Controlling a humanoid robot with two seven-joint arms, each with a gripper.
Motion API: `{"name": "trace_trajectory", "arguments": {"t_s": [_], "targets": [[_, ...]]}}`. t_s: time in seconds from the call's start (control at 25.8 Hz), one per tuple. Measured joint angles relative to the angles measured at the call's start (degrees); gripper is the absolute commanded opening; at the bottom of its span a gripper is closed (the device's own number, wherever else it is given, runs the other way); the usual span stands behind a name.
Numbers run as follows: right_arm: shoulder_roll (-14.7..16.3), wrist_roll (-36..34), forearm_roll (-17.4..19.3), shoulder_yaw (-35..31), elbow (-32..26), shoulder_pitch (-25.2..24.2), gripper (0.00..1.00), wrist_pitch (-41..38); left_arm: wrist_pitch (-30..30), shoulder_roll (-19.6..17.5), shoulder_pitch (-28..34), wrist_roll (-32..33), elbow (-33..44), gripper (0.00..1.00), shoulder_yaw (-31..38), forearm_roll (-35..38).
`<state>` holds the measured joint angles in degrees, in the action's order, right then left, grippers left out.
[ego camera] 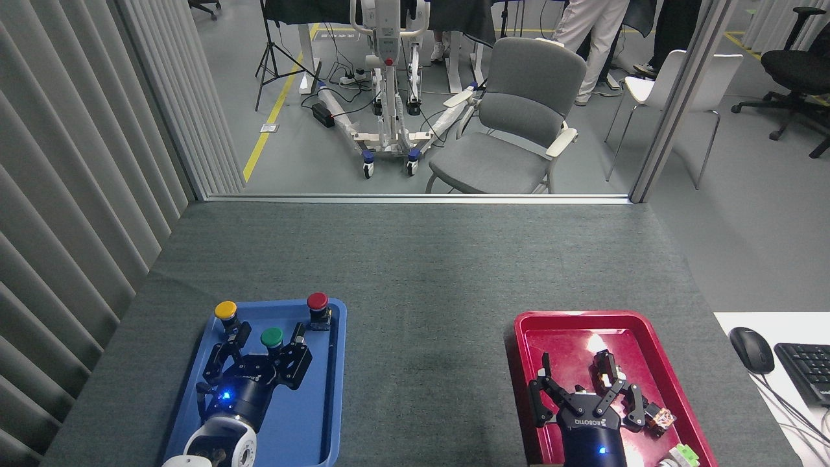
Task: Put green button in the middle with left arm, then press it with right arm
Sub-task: 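Lower the left gripper over the green button in the blue tray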
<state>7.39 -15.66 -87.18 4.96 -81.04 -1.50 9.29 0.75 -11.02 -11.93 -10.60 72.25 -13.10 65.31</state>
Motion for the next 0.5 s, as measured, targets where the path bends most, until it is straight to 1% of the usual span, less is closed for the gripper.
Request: {"name": "trace_trajectory", "arguments": {"t_s": [0.27, 0.5], "targets": [[-0.59, 0.05, 0.02, 0.08, 0.0, 0.12, 0.99, 0.69, 0.0, -0.38, -0.13, 1.85, -0.11, 1.0, -0.01, 0.27], [-0.71, -0.05, 0.16, 0.13, 0.0, 0.29, 0.99, 1.08, -0.07, -0.2, -0.07, 2.1, 0.07, 1.0, 0.01, 0.11]]}}
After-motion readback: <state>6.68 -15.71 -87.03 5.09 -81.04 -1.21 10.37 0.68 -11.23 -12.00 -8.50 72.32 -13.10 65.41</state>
